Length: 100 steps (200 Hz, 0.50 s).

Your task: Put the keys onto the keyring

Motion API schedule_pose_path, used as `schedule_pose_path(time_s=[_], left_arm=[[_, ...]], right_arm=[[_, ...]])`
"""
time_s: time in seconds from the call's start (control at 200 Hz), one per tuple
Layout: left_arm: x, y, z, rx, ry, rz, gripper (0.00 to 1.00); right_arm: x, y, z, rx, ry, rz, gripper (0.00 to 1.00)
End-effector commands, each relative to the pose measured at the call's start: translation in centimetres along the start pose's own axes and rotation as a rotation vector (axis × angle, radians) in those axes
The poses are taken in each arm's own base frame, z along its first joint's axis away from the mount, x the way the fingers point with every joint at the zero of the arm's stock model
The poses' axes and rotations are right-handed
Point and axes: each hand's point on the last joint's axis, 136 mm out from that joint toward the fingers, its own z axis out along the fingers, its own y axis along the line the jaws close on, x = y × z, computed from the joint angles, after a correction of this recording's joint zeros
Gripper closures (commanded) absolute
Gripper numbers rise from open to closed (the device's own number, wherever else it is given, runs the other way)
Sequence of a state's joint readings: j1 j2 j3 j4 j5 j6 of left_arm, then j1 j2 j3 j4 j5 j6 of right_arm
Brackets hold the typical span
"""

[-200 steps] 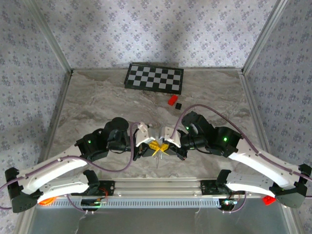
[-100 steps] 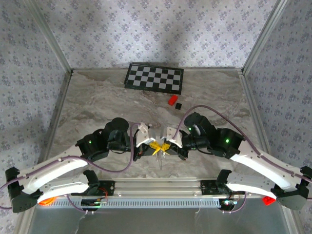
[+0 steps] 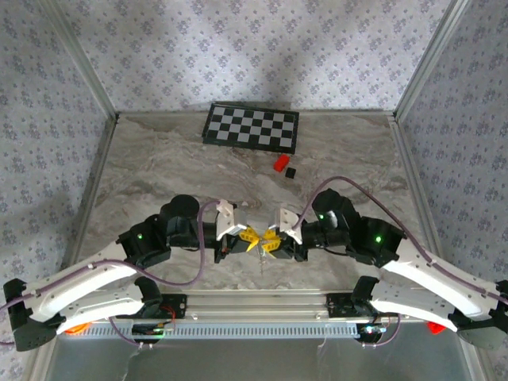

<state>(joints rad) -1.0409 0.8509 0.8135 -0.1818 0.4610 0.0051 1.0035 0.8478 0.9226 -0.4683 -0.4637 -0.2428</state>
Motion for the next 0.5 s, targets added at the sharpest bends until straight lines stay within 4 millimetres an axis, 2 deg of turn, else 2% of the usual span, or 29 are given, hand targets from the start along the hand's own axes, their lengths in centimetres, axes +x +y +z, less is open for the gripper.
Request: schedule_pose_path(time_s=[0.0,0.205,0.495], left_arm=[[-3.1,-0.9,-0.9,0.028,-0.115,0.042,1.0],[-3.4,-1.3,-1.3,0.042,-0.141,0.044,1.0],[-3.7,-1.6,-1.5,0.053,-0.175,0.062,1.0]], right_arm=[[-1.1,0.5,-0.2,-0.027,-0.076,0.029,0.73],[-1.5,0.8,-0.7,-0.031,-0.136,0.037,0.73],[-2.6,0.0,-1.0,0.007,-0.192,0.04,0.71]])
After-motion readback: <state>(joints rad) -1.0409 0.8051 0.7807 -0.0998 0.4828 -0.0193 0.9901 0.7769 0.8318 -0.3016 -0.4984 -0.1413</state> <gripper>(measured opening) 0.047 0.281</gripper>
